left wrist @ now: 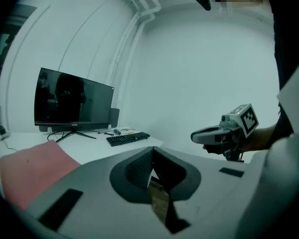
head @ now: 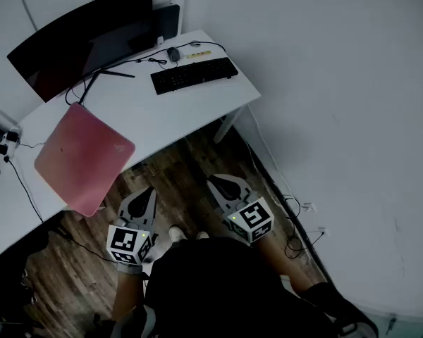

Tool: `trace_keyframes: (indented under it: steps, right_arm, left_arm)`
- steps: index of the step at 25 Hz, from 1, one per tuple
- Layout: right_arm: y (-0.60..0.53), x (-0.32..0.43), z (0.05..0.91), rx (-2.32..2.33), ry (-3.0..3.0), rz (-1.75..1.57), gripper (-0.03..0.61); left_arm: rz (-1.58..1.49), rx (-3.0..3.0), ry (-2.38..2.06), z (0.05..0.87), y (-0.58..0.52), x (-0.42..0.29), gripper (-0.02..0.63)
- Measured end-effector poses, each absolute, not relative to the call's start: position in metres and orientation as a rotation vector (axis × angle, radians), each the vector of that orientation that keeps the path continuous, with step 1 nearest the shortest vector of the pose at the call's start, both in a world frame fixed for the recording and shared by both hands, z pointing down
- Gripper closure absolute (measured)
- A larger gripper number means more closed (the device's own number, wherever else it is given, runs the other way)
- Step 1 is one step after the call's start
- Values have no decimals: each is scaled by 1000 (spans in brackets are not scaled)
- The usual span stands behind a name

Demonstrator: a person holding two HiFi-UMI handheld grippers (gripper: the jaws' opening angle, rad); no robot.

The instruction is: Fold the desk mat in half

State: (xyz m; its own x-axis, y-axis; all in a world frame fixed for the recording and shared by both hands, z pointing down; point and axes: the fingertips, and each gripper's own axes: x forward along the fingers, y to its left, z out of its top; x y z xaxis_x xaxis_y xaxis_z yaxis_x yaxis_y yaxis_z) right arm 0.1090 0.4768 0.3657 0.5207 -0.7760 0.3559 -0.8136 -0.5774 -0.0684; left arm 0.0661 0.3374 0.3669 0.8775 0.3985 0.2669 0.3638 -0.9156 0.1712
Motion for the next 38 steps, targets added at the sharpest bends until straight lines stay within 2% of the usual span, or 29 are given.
trace_keyframes:
  steps: [20, 30, 38]
  right_arm:
    - [371, 152, 377, 2599, -1472, 591, 541]
    - [323, 224, 389, 2480, -1636, 604, 541]
    - [270, 288, 401, 2209, -1857, 620, 540]
  left_arm:
    - [463, 2886, 498, 390, 241, 89, 606]
    - [526, 2902, 359, 405, 211, 143, 606]
    - [592, 2893, 114, 416, 182, 193, 606]
